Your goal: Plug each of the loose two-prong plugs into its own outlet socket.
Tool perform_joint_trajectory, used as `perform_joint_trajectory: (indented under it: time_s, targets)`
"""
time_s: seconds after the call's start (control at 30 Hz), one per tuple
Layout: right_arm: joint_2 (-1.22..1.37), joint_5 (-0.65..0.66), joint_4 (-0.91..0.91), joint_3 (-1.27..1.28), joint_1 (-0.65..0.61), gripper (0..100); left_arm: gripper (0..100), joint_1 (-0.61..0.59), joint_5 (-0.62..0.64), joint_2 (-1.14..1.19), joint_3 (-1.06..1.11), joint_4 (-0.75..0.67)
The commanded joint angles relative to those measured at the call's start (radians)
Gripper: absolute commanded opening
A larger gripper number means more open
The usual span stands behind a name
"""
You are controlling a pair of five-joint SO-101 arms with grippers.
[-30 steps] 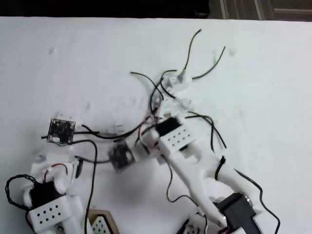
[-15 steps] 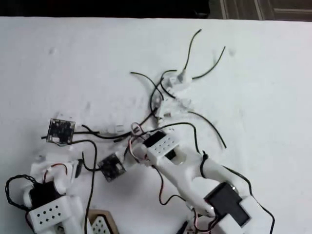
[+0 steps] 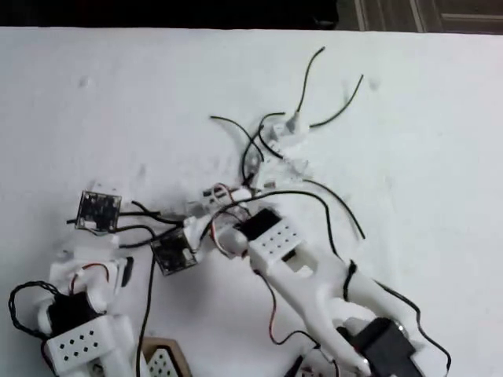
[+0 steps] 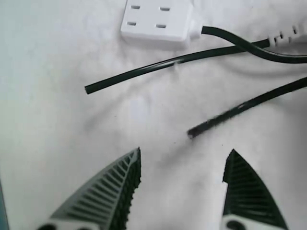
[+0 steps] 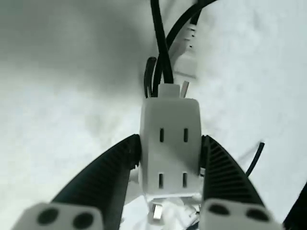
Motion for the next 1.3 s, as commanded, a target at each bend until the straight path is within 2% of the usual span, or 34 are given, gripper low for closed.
perform_joint_trajectory:
  time_s: [0.0,0.1,0.27,0.33,0.5,0.57,0.77,0.93,1.13,1.2,1.27]
  targets:
    - [-0.065,-0.009,0.131,-0.008,0.010,16.2,28,-0.001,0.009,-0.008,-0.005,-0.018]
    - [-0.041,-0.003,0.199,-0.008,-0.008,15.9,28,-0.001,0.009,-0.008,-0.005,-0.018]
    - [0.065,-0.008,0.191,0.006,-0.044,16.7,28,-0.001,0.012,-0.008,-0.005,-0.018]
    - [0.111,-0.012,0.205,-0.002,-0.056,20.3,28,-0.001,0.012,-0.008,-0.005,-0.018]
    - [0.150,-0.218,0.211,-0.077,-0.048,29.2,28,-0.001,0.012,-0.008,-0.005,-0.018]
    - [0.131,-0.255,0.213,-0.103,-0.033,31.3,28,-0.001,0.012,-0.008,-0.005,-0.018]
    - [0.013,-0.265,0.243,-0.135,0.013,26.6,28,-0.001,0.012,-0.008,-0.005,-0.018]
    - [-0.102,-0.265,0.246,-0.129,0.102,19.7,28,-0.001,0.011,-0.008,-0.005,-0.018]
    - [-0.153,-0.279,0.239,-0.129,0.231,16.5,28,-0.001,0.011,-0.008,-0.005,-0.018]
    - [-0.136,-0.379,0.214,-0.129,0.280,16.0,28,-0.001,0.011,-0.008,-0.005,-0.018]
    - [-0.110,-0.559,0.159,-0.135,0.338,16.3,28,-0.001,0.011,-0.008,-0.005,-0.018]
